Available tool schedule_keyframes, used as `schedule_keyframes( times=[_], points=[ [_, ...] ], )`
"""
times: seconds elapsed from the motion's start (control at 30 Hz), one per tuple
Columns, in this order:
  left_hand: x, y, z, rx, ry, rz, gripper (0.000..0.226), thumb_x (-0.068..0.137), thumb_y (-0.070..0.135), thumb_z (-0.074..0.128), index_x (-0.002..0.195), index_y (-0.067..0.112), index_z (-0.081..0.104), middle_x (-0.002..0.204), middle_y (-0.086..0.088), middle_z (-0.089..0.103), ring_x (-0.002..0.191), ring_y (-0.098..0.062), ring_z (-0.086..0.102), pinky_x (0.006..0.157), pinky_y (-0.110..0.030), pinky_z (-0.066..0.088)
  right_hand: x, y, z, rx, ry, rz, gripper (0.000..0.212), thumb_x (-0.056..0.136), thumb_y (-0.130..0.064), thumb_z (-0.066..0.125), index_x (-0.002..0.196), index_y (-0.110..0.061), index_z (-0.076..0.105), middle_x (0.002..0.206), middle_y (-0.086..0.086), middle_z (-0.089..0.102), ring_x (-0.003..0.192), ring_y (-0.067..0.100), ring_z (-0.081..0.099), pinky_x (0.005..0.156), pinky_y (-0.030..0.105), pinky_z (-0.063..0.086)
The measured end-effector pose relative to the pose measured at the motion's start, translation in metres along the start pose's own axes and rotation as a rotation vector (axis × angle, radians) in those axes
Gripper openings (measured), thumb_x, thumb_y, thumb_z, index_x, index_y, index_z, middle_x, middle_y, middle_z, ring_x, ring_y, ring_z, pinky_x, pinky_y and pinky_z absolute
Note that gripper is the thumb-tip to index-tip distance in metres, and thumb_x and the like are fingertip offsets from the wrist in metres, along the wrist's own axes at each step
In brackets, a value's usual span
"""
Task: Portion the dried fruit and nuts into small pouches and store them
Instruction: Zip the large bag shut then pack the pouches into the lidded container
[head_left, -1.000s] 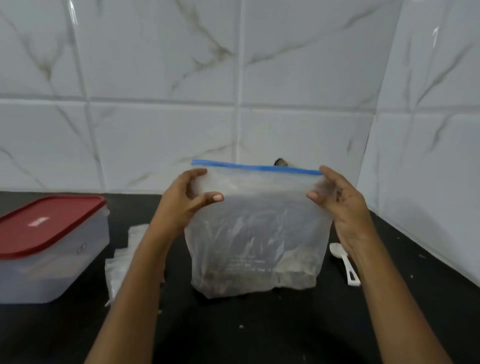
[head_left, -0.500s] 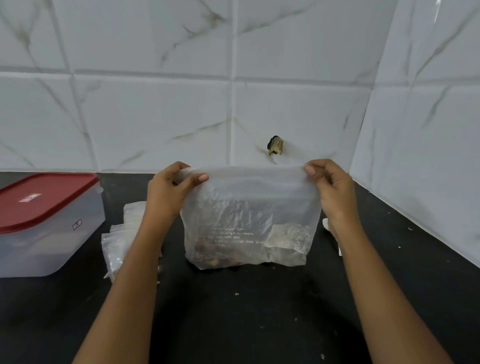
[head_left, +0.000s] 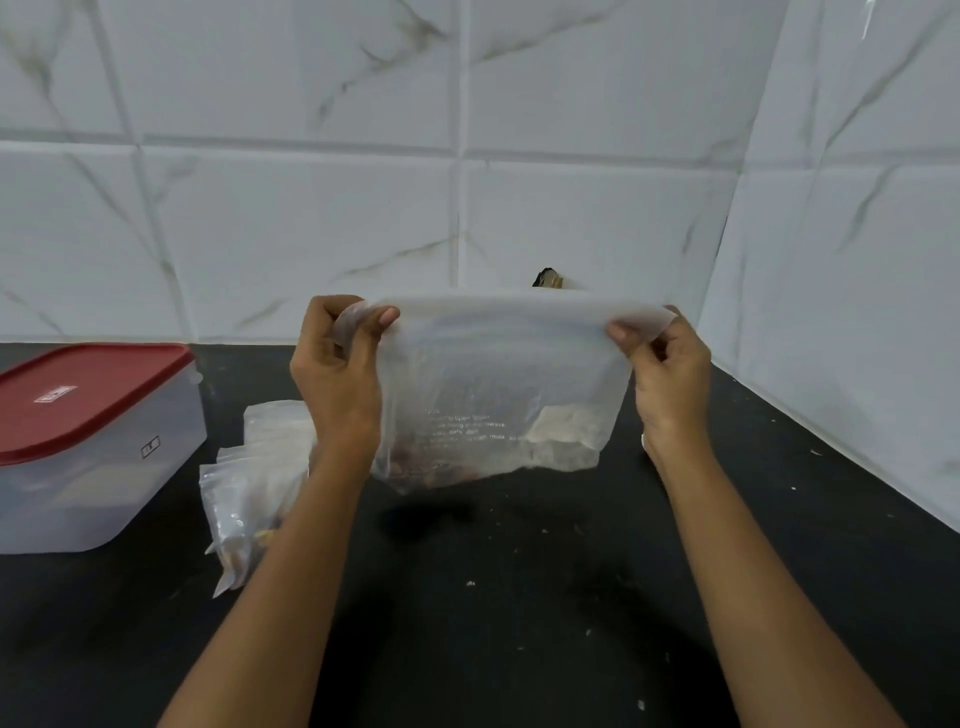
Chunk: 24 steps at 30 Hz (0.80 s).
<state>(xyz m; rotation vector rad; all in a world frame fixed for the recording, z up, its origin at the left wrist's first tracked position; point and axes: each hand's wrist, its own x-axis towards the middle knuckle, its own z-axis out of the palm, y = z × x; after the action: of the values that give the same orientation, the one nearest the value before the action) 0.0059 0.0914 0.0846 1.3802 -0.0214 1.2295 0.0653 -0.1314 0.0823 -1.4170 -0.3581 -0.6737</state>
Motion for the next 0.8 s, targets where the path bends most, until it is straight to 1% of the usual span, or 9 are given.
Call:
schedule_keyframes(
  times=[0.13, 0.2, 0.27, 0.33, 0.47, 0.6, 0.7, 0.77, 0.8],
  points=[
    [0.0, -0.013, -0.003, 0.036, -0.091, 0.011, 0.01, 0.088, 0.027, 0.062, 0.094, 0.025, 0.054, 0.101, 0.002, 0.06, 0.102, -0.021, 0.057, 0.094, -0.04, 0.048, 0.0, 0.007, -0.002, 0.01, -0.075, -0.015, 0.027, 0.081, 0.01, 0.059, 0.076, -0.017, 0.063, 0.092, -0.006, 0.065, 0.085, -0.003, 0.061, 0.075, 0.014, 0.049],
    [0.001, -0.02, -0.006, 0.151, -0.159, -0.066, 0.014, 0.092, 0.033, 0.055, 0.097, 0.021, 0.051, 0.096, 0.002, 0.057, 0.093, -0.017, 0.056, 0.085, -0.029, 0.048, 0.001, 0.013, -0.006, -0.032, -0.145, 0.079, 0.026, 0.081, 0.008, 0.061, 0.075, -0.017, 0.065, 0.087, -0.005, 0.067, 0.083, 0.005, 0.062, 0.076, 0.018, 0.05],
    [0.002, -0.021, -0.009, 0.278, -0.184, -0.123, 0.02, 0.094, 0.035, 0.049, 0.096, 0.016, 0.047, 0.079, 0.005, 0.051, 0.074, -0.01, 0.049, 0.063, -0.009, 0.041, 0.002, 0.014, -0.012, -0.034, -0.216, 0.178, 0.018, 0.084, -0.002, 0.062, 0.076, -0.017, 0.065, 0.076, -0.005, 0.066, 0.073, 0.01, 0.06, 0.074, 0.021, 0.05],
    [0.004, -0.016, -0.009, 0.371, -0.184, -0.139, 0.025, 0.095, 0.036, 0.047, 0.098, 0.011, 0.045, 0.073, 0.006, 0.046, 0.065, -0.006, 0.042, 0.052, -0.008, 0.037, 0.004, 0.011, -0.018, 0.01, -0.259, 0.262, 0.014, 0.09, -0.012, 0.057, 0.078, -0.014, 0.064, 0.073, -0.003, 0.063, 0.065, 0.008, 0.057, 0.066, 0.02, 0.049],
    [0.002, -0.011, -0.007, 0.457, -0.184, -0.258, 0.033, 0.096, 0.033, 0.045, 0.116, 0.007, 0.038, 0.097, -0.002, 0.045, 0.084, -0.017, 0.044, 0.07, -0.028, 0.036, 0.002, 0.009, -0.021, 0.052, -0.297, 0.447, 0.012, 0.093, -0.016, 0.052, 0.086, -0.016, 0.062, 0.084, -0.003, 0.065, 0.074, 0.008, 0.059, 0.063, 0.022, 0.048],
    [-0.002, -0.014, -0.007, 0.475, -0.198, -0.315, 0.028, 0.095, 0.022, 0.049, 0.105, 0.013, 0.024, 0.109, -0.009, 0.041, 0.09, -0.021, 0.042, 0.073, -0.032, 0.036, -0.001, 0.014, -0.015, 0.031, -0.203, 0.593, 0.006, 0.096, -0.02, 0.048, 0.09, -0.019, 0.051, 0.089, -0.002, 0.058, 0.072, 0.011, 0.054, 0.06, 0.027, 0.046],
    [-0.007, -0.016, -0.005, 0.508, -0.167, -0.243, 0.027, 0.095, 0.017, 0.048, 0.111, 0.006, 0.029, 0.122, -0.015, 0.039, 0.087, -0.021, 0.04, 0.073, -0.035, 0.04, -0.003, 0.01, -0.011, 0.105, -0.287, 0.602, 0.018, 0.094, -0.041, 0.045, 0.107, -0.03, 0.05, 0.114, -0.003, 0.057, 0.093, 0.011, 0.056, 0.079, 0.032, 0.049],
    [-0.011, -0.016, -0.002, 0.542, -0.147, -0.183, 0.03, 0.095, 0.015, 0.047, 0.116, 0.0, 0.031, 0.123, -0.016, 0.037, 0.085, -0.02, 0.039, 0.072, -0.03, 0.034, -0.006, 0.005, -0.012, 0.01, -0.406, 0.487, 0.056, 0.077, -0.054, 0.054, 0.13, -0.041, 0.038, 0.14, -0.005, 0.035, 0.128, 0.011, 0.037, 0.106, 0.037, 0.034],
    [-0.012, -0.016, -0.001, 0.553, -0.141, -0.15, 0.03, 0.095, 0.014, 0.047, 0.116, -0.001, 0.032, 0.123, -0.017, 0.037, 0.084, -0.019, 0.039, 0.071, -0.029, 0.032, -0.008, 0.002, -0.012, -0.097, -0.453, 0.4, 0.076, 0.068, -0.055, 0.058, 0.137, -0.044, 0.029, 0.146, -0.008, 0.022, 0.136, 0.01, 0.023, 0.113, 0.039, 0.023]
  ],
)
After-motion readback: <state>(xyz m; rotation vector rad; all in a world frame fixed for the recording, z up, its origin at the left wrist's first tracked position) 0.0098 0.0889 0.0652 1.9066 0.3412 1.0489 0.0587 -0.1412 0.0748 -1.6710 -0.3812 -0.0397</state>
